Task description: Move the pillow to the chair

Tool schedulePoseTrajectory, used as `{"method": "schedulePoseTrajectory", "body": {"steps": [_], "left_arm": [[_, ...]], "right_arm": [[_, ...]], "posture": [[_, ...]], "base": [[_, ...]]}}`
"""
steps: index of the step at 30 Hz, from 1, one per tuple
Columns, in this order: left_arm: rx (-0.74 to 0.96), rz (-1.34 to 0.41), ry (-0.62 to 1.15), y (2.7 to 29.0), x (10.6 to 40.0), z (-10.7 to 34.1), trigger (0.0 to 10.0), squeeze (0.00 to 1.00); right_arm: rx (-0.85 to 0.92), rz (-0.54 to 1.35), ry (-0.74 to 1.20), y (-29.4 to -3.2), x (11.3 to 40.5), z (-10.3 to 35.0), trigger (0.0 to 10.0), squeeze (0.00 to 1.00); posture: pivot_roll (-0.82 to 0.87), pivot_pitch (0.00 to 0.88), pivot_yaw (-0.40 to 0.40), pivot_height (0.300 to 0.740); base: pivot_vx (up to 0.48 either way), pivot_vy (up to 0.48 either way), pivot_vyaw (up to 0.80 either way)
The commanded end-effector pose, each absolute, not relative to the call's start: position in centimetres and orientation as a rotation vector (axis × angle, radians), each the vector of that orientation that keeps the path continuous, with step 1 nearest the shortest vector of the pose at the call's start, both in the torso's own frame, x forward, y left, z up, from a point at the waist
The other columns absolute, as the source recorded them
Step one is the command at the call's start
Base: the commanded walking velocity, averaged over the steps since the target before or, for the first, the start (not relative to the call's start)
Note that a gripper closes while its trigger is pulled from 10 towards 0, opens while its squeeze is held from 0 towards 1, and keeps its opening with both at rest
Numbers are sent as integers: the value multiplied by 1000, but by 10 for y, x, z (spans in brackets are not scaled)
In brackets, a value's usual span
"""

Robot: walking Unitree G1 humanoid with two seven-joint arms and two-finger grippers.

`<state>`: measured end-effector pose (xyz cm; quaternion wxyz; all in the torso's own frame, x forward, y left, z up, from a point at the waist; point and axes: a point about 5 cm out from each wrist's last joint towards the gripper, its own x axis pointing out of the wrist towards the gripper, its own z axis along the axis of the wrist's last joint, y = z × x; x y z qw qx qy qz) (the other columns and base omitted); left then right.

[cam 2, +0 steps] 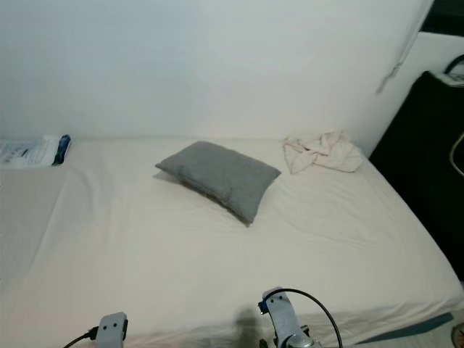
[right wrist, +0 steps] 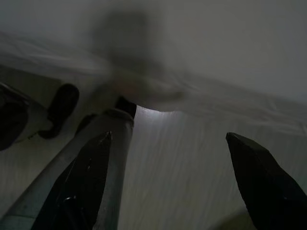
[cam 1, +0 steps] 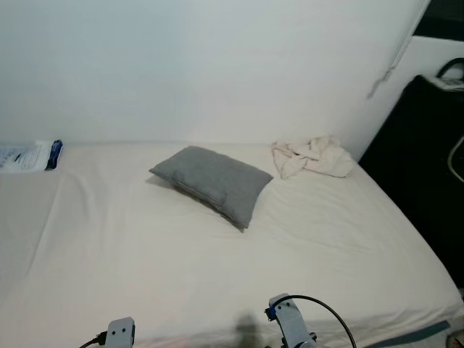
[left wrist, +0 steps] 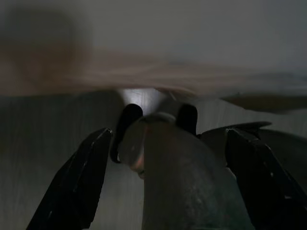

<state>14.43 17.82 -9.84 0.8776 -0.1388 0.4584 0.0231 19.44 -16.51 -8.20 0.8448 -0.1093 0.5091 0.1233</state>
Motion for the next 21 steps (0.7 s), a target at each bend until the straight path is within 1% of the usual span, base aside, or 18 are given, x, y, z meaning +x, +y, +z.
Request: {"method": "schedulePoseTrajectory", "body": {"steps": [1, 7, 14, 16, 17, 20, 21], "left_arm": [[-302, 53, 978, 176, 138, -101, 10000, 0], [-303, 53, 978, 177, 137, -101, 10000, 0], [-292, 44, 985, 177, 134, -102, 10000, 0], [-282, 39, 988, 178, 134, -102, 10000, 0], [-282, 39, 988, 178, 134, -102, 10000, 0], [-273, 35, 990, 178, 133, -102, 10000, 0], [-273, 35, 990, 178, 133, -102, 10000, 0]], "right_arm": [[-233, 266, 1078, -165, 192, -83, 10000, 0], [-230, 242, 1064, -167, 194, -82, 10000, 0], [-169, 108, 989, -172, 210, -73, 10000, 0], [-138, 79, 941, -173, 223, -65, 10000, 0], [-138, 79, 941, -173, 223, -65, 10000, 0], [-105, 56, 856, -174, 247, -49, 10000, 0], [-105, 56, 856, -174, 247, -49, 10000, 0]], "posture": [[38, 30, -84, 740], [36, 32, -82, 740], [33, 39, -73, 740], [32, 41, -70, 740], [32, 41, -70, 740], [30, 41, -67, 740], [30, 41, -67, 740]], "base": [[0, 0, 781], [0, 0, 778], [0, 0, 0], [0, 0, 0], [0, 0, 0], [0, 0, 0], [0, 0, 0]]}}
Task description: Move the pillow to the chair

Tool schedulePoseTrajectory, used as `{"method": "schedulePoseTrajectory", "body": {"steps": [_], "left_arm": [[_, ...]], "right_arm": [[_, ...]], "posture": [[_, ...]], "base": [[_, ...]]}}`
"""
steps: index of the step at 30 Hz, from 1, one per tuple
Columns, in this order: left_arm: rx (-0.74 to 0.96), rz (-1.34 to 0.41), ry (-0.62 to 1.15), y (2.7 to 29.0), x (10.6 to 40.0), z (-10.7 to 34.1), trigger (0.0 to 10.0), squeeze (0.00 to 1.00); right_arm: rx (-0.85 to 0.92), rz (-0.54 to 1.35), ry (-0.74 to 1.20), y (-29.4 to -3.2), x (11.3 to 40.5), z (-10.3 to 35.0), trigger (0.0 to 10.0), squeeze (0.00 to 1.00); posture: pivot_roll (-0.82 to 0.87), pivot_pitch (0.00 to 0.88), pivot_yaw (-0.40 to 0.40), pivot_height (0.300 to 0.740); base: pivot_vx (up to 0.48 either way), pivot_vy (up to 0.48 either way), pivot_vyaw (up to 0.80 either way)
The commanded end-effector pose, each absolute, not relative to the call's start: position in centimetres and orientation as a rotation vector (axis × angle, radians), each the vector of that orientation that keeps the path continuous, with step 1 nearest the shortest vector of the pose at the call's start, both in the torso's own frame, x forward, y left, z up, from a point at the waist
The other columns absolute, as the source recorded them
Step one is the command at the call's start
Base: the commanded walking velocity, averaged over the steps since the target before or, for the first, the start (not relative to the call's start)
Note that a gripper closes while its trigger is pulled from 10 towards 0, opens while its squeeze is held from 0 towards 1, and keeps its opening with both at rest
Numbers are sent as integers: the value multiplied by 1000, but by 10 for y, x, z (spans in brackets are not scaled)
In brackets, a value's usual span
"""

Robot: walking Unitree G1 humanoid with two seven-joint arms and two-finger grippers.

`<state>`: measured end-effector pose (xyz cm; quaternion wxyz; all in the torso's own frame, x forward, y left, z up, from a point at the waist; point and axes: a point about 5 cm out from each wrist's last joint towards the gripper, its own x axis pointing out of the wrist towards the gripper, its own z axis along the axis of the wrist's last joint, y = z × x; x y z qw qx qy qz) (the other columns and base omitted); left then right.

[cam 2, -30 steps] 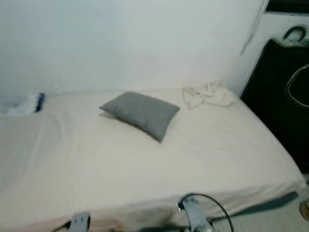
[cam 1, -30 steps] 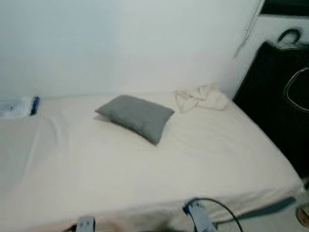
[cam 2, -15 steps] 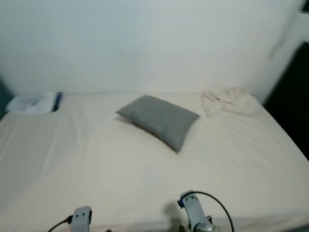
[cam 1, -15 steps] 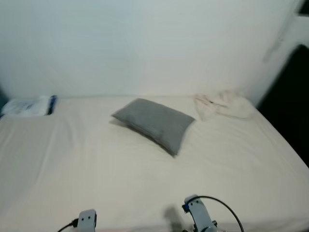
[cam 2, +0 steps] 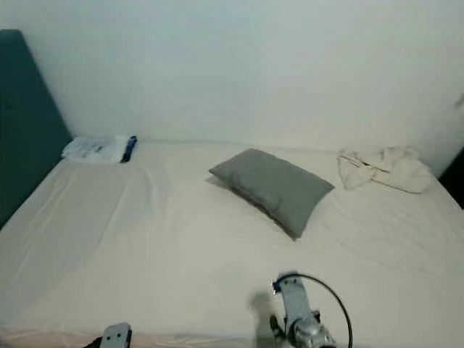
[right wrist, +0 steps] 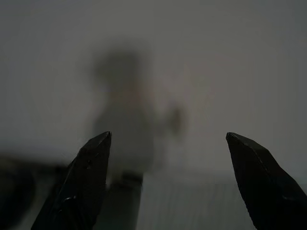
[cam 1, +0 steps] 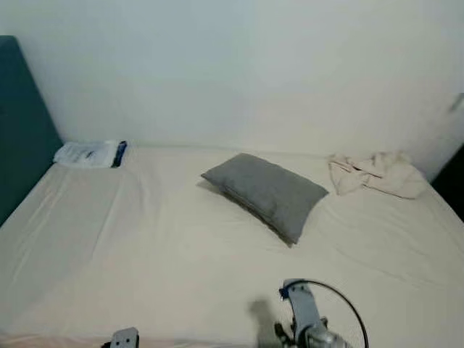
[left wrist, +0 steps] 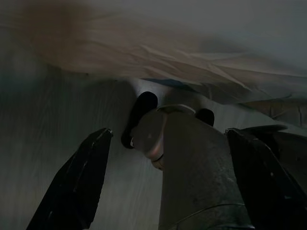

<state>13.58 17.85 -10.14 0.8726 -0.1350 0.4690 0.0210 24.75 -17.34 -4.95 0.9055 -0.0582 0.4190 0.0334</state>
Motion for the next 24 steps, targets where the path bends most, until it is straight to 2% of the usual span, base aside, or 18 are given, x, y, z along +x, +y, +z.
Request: {"method": "schedulePoseTrajectory", "body": {"steps": [1, 5, 11, 22, 24], "left_arm": [[-263, 31, 991, 178, 133, -102, 10000, 0], [-247, 18, 986, 178, 134, -102, 10000, 0], [-235, 1, 986, 177, 135, -101, 10000, 0], [-258, -8, 985, 173, 138, -101, 10000, 0], [-277, 5, 982, 173, 138, -101, 10000, 0]], "right_arm": [[-94, 42, 821, -175, 257, -42, 10000, 0], [-64, 26, 758, -174, 274, -29, 10000, 0], [-55, 56, 746, -167, 276, -27, 10000, 0], [-61, 141, 805, -151, 261, -41, 10000, 0], [-55, 155, 813, -149, 258, -43, 10000, 0]], "posture": [[29, 41, -65, 740], [26, 40, -61, 740], [22, 42, -59, 740], [19, 47, -63, 740], [21, 47, -66, 740]], "base": [[0, 0, 0], [0, 0, 0], [0, 0, 0], [0, -474, 0], [0, 0, 0]]}}
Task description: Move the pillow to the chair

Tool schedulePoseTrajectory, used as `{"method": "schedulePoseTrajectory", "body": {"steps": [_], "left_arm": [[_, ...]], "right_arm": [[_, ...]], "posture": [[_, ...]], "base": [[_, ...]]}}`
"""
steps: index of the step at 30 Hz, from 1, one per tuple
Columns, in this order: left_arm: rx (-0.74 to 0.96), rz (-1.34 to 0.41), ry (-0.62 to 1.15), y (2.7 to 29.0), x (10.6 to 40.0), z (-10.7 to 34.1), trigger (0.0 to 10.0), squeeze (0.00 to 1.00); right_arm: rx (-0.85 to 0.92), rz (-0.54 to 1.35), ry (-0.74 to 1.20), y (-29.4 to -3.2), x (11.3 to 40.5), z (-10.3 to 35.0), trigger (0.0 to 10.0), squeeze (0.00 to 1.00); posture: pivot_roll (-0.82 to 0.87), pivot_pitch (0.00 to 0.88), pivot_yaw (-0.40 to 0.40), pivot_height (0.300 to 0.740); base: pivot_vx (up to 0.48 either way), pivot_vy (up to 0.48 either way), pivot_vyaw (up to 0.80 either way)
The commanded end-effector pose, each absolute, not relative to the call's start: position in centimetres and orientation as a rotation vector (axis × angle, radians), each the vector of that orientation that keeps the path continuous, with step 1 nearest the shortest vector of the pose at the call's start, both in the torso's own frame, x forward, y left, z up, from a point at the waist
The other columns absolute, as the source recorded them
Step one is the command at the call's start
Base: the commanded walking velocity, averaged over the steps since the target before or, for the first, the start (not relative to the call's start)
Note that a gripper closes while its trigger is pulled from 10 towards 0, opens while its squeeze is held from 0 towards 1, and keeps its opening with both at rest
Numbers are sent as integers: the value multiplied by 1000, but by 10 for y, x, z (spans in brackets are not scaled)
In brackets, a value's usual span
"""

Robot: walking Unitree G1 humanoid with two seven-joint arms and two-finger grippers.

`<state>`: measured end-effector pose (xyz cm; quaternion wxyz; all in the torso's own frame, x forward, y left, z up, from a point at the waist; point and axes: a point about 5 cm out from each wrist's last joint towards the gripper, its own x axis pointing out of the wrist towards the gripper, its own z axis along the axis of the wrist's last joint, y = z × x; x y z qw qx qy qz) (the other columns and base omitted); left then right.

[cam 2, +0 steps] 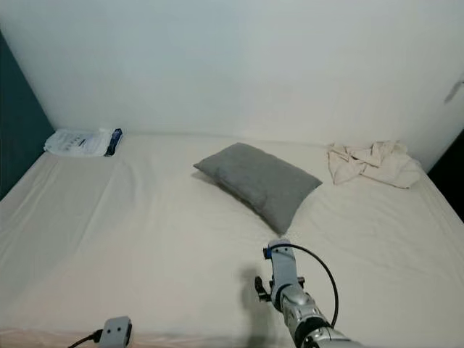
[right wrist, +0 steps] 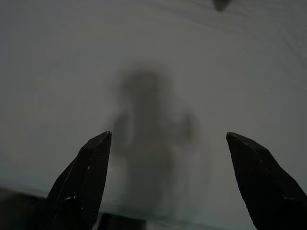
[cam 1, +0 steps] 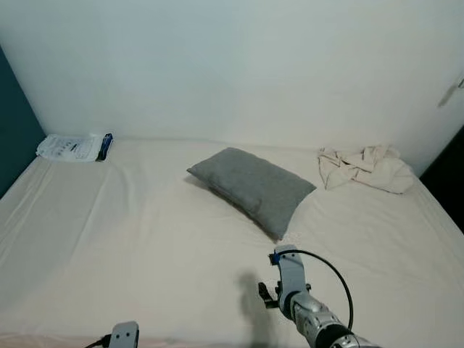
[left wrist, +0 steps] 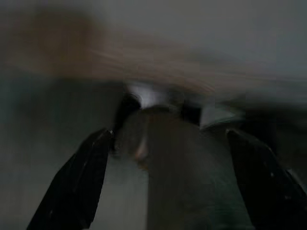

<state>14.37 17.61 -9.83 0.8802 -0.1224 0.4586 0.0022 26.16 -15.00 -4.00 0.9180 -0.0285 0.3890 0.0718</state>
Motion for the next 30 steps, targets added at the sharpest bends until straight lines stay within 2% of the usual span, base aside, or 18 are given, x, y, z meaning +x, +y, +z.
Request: {"method": "schedulePoseTrajectory", "body": {"steps": [1, 12, 20, 24, 27, 30], "left_arm": [[-279, 5, 983, 173, 138, -101, 10000, 0], [-280, 2, 984, 173, 139, -101, 10000, 0], [-277, -2, 987, 173, 139, -101, 10000, 0], [-269, -37, 998, 171, 139, -101, 10000, 0], [-280, 6, 993, 172, 138, -101, 10000, 0], [-285, 19, 997, 172, 138, -102, 10000, 0]], "right_arm": [[-59, 171, 822, -148, 256, -44, 10000, 0], [-89, 227, 880, -144, 242, -54, 10000, 0], [-102, 219, 902, -145, 238, -57, 10000, 0], [-105, 220, 907, -146, 237, -58, 10000, 0], [-107, 221, 915, -146, 235, -59, 10000, 0], [-110, 219, 928, -147, 230, -62, 10000, 0]], "posture": [[22, 46, -68, 740], [24, 48, -66, 740], [20, 50, -66, 740], [20, 51, -69, 740], [19, 52, -69, 740], [18, 53, -70, 740]], "base": [[0, 0, 0], [0, 0, 723], [0, 0, 0], [0, -468, 0], [0, -471, 0], [0, 0, 0]]}}
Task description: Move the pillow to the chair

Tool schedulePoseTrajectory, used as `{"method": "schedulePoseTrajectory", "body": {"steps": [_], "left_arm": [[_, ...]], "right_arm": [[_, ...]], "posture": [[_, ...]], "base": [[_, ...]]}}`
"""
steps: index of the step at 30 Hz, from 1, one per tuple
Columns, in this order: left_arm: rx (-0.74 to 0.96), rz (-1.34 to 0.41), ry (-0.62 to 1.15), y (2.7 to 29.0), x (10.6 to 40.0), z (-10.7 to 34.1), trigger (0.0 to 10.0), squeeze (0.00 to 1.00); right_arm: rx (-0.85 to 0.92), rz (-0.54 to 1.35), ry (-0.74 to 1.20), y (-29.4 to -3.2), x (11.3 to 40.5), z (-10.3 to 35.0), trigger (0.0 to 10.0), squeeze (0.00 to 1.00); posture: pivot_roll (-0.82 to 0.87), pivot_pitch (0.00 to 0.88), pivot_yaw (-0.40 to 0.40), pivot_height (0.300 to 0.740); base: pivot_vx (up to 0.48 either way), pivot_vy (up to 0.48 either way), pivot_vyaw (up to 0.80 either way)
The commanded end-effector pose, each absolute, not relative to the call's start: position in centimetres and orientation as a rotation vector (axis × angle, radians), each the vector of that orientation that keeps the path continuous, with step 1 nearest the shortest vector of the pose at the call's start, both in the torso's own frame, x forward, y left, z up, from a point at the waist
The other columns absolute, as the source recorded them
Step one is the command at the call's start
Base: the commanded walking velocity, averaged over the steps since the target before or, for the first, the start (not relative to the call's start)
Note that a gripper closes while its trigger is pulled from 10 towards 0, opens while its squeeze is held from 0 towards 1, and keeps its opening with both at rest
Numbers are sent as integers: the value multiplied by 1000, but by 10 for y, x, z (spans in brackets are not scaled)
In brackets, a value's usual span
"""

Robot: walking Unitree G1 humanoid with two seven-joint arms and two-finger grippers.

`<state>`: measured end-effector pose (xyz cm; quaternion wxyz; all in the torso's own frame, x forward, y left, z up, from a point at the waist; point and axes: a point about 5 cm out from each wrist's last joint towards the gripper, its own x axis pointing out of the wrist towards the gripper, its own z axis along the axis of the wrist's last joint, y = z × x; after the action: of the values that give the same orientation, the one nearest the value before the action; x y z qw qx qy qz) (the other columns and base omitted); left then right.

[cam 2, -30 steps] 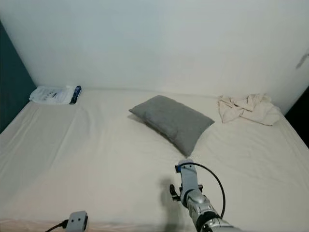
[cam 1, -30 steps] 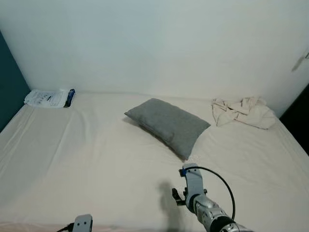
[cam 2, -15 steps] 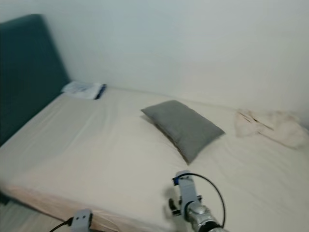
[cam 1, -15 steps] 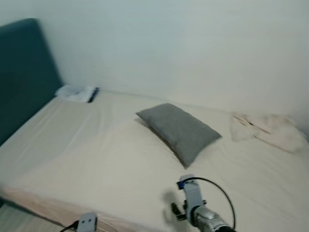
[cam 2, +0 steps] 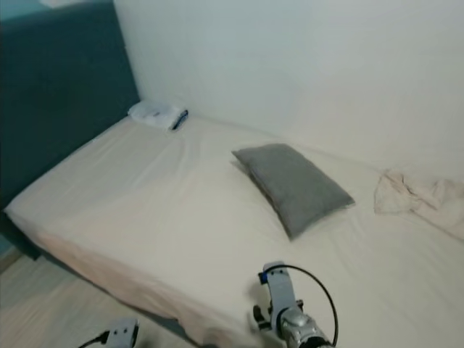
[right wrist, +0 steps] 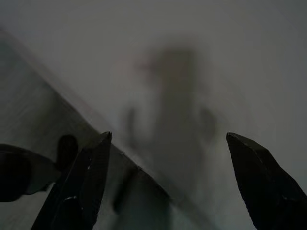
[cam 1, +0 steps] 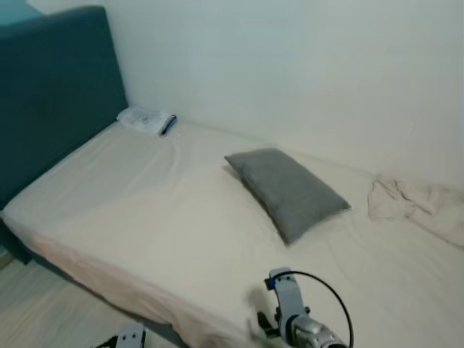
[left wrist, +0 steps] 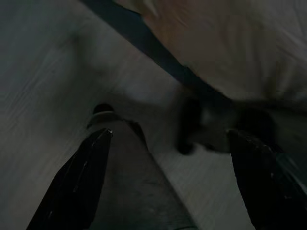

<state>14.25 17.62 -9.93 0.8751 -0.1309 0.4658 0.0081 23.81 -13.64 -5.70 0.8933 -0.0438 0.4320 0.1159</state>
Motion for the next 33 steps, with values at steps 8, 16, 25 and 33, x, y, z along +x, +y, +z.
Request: {"method": "schedulePoseTrajectory", "body": {"steps": [8, 16, 25, 33], "left_arm": [[-291, 28, 996, 173, 137, -102, 10000, 0], [-287, 34, 1004, 174, 136, -102, 10000, 0], [-280, 27, 1004, 174, 135, -103, 10000, 0], [-272, 16, 1007, 174, 134, -103, 10000, 0]], "right_arm": [[-120, 216, 949, -150, 225, -65, 10000, 0], [-146, 263, 967, -150, 218, -69, 10000, 0], [-183, 317, 984, -147, 212, -73, 10000, 0], [-198, 287, 987, -151, 211, -73, 10000, 0]], "posture": [[20, 53, -72, 740], [21, 58, -70, 740], [18, 63, -68, 740], [17, 64, -68, 740]], "base": [[0, 0, 0], [0, 0, 0], [0, 0, 707], [0, 0, 696]]}}
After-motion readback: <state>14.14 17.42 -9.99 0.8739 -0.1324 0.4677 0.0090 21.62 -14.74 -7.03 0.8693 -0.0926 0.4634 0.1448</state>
